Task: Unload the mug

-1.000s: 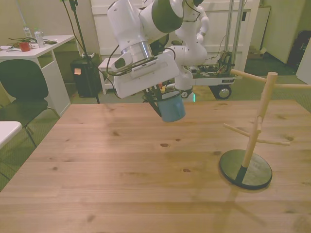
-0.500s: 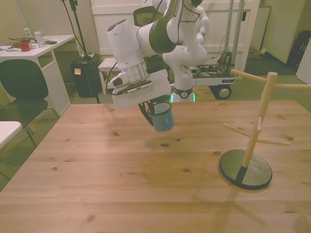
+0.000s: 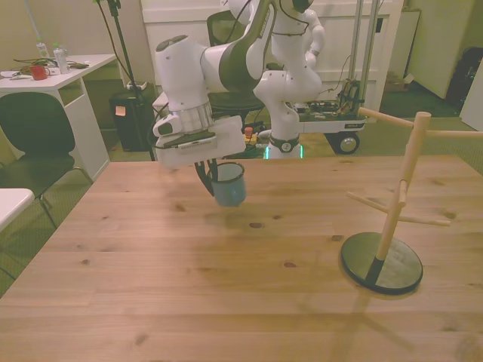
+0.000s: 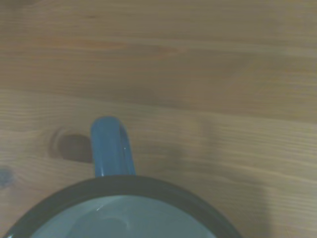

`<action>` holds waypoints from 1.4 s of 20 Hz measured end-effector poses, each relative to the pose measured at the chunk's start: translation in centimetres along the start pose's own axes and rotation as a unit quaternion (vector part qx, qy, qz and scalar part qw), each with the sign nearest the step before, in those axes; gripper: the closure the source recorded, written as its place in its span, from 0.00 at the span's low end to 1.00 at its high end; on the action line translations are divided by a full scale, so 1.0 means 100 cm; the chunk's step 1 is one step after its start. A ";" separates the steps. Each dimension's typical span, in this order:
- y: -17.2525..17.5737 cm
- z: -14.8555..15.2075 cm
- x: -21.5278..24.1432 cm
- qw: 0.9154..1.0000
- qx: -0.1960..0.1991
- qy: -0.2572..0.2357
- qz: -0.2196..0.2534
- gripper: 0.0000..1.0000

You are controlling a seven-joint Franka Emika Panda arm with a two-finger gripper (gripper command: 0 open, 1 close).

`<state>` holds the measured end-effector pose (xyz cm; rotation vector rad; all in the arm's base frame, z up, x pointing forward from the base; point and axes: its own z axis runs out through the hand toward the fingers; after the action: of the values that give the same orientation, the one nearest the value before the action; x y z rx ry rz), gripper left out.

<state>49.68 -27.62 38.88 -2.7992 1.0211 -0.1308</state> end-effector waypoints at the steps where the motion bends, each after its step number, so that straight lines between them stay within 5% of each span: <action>1: 0.002 0.006 0.002 1.000 -0.003 0.000 0.002 1.00; 8: 0.013 0.021 0.006 1.000 -0.010 -0.001 0.011 1.00; 9: 0.013 0.021 0.006 1.000 -0.010 -0.001 0.011 0.00; 21: 0.010 0.016 0.007 1.000 -0.016 0.004 0.001 0.00; 28: -0.010 -0.031 0.006 0.999 -0.009 0.031 -0.016 0.00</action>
<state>50.29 -27.64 42.10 -2.8452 0.9962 -0.2154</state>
